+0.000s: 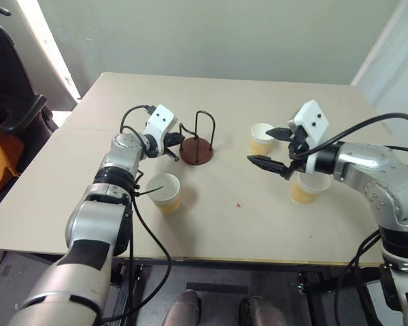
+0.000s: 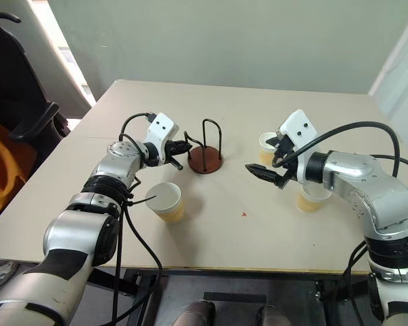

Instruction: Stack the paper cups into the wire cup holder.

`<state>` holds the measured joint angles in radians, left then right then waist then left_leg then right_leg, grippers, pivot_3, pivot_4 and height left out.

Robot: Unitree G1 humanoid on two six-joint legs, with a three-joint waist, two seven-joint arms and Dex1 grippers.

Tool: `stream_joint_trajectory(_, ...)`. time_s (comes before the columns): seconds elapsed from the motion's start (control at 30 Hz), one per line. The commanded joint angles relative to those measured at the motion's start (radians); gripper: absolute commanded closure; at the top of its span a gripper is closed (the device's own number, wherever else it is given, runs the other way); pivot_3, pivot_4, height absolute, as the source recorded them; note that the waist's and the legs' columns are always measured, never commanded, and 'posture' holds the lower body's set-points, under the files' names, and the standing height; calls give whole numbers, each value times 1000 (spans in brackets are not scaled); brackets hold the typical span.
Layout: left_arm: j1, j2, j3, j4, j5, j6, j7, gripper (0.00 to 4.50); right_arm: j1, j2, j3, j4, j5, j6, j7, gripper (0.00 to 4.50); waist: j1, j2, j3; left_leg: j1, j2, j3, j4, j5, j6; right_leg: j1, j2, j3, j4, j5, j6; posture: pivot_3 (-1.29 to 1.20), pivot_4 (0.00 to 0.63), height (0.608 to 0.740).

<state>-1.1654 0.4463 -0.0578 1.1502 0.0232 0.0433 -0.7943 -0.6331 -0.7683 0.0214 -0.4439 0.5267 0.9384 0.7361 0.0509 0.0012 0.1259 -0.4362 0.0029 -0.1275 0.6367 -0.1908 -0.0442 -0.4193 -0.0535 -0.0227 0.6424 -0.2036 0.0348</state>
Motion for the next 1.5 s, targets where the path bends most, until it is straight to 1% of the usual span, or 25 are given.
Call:
stream_joint_trajectory(0.03, -11, 0, 8, -94, -29, 5, -110, 4476, 72, -106, -47, -89, 71, -56, 173, 0, 3, 0, 0, -1, -1, 0, 1, 0, 0, 0, 0, 0, 0, -1, 1, 0, 150, 740)
stream_joint_trajectory(0.1, -12, -6, 14, -135, -45, 45, -159, 4476, 95, -144, -66, -84, 82, -73, 209, 0, 5, 0, 0, -3, -3, 2, 3, 0, 0, 0, 0, 0, 0, -2, 3, 0, 150, 740)
stream_joint_trajectory(0.23, 16, -17, -5, -279, -77, 116, -275, 4476, 130, -218, -106, -48, 94, -105, 283, 0, 8, 0, 0, -6, -4, 6, 9, 0, 1, 0, 0, 0, 0, -1, 6, 0, 150, 740)
stream_joint_trajectory(0.37, 79, -47, -57, -481, -105, 203, -381, 4476, 187, -306, -135, -29, 91, -147, 378, 0, 12, 0, 0, -7, -5, 6, 11, -1, 2, 1, 0, 1, 0, 0, 9, 0, 150, 740)
stream_joint_trajectory(0.57, 180, -65, -130, -680, -105, 256, -424, 4476, 198, -370, -149, 59, 38, -216, 406, 0, 13, 0, 0, -5, -4, 8, 12, 0, 5, 1, -1, 5, 1, 2, 15, 0, 150, 740)
stream_joint_trajectory(0.7, 223, -81, -156, -759, -116, 292, -428, 4476, 229, -413, -195, 85, 54, -244, 460, 0, 13, 0, 0, -5, -5, 5, 12, -3, 14, 1, -1, 10, 1, 3, 17, 0, 150, 740)
stream_joint_trajectory(0.87, 271, -81, -192, -829, -119, 310, -443, 4476, 261, -438, -220, 81, 61, -263, 510, 0, 11, 0, 0, -1, -7, 15, 14, -5, 17, 1, -1, 24, 0, 3, 24, 0, 150, 740)
stream_joint_trajectory(1.03, 311, -63, -229, -881, -113, 320, -451, 4476, 269, -445, -219, 84, 56, -275, 533, 0, 8, 0, 0, -1, -7, 21, 18, -7, 21, 1, -2, 29, 0, 2, 28, 0, 150, 740)
stream_joint_trajectory(1.23, 333, -57, -261, -899, -106, 337, -443, 4476, 266, -442, -204, 82, 48, -280, 533, 0, 7, 0, 0, -2, -6, 21, 23, -13, 28, 2, -3, 31, 0, 2, 28, 0, 150, 740)
stream_joint_trajectory(1.37, 341, -55, -277, -923, -119, 383, -451, 4476, 264, -438, -182, 78, 43, -276, 530, 0, 7, 0, 0, -2, -6, 22, 25, -15, 30, 2, -3, 31, 0, 2, 28, 0, 150, 740)
stream_joint_trajectory(1.4, 342, -54, -278, -931, -124, 397, -453, 3903, 265, -438, -178, 78, 39, -279, 530, 0, 7, 0, 0, -1, -6, 22, 25, -15, 31, 3, -3, 31, 0, 2, 28, 0, 150, 740)
stream_joint_trajectory(1.43, 340, -55, -278, -936, -126, 413, -451, 3695, 266, -436, -174, 78, 37, -281, 529, 0, 7, 0, 0, -1, -6, 22, 26, -17, 33, 3, -3, 32, 0, 2, 28, 0, 150, 740)
stream_joint_trajectory(1.5, 335, -52, -280, -937, -122, 420, -446, 2967, 265, -432, -165, 76, 34, -282, 528, 0, 7, 0, 0, -1, -6, 22, 26, -17, 33, 3, -3, 32, 0, 2, 28, 0, 150, 740)
